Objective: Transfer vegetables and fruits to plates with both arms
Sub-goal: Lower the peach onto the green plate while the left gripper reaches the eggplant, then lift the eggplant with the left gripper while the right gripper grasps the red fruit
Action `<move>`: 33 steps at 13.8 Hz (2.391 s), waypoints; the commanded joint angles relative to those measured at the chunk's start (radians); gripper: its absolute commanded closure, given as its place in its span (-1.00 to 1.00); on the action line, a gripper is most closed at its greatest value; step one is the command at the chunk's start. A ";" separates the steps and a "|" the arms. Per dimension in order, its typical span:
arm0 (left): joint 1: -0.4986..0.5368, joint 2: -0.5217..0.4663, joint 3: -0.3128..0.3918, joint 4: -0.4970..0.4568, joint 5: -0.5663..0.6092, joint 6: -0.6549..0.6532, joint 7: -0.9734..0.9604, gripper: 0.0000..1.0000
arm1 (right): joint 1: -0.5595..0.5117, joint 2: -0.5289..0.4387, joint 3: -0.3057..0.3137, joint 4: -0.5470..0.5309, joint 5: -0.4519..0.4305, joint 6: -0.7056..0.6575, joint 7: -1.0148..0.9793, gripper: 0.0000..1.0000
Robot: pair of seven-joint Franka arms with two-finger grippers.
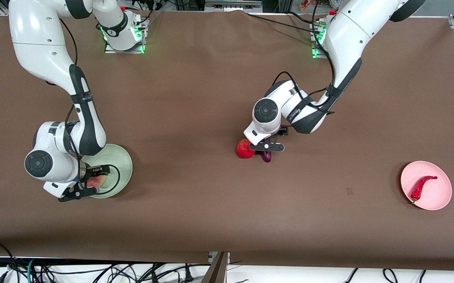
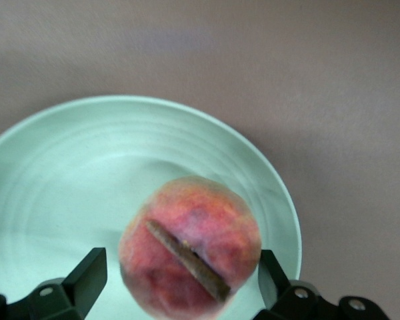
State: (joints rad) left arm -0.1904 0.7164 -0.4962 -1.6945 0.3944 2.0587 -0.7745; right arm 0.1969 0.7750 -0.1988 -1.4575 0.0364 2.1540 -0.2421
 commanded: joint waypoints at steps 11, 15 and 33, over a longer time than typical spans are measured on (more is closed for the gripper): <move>0.041 -0.067 0.001 -0.013 0.024 -0.078 0.029 0.91 | 0.183 -0.063 0.311 0.161 0.016 -0.133 0.764 -1.00; 0.168 -0.210 -0.001 0.030 -0.055 -0.253 0.206 0.91 | 0.303 -0.022 0.318 0.152 0.017 0.058 1.004 -1.00; 0.598 0.015 0.323 0.281 0.296 0.182 1.467 0.76 | 0.576 0.158 0.246 0.163 -0.095 0.429 1.173 -1.00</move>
State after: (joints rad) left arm 0.4203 0.6791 -0.2149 -1.4976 0.6517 2.2036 0.5799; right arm 0.7608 0.9162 0.0636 -1.3100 -0.0412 2.5578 0.9108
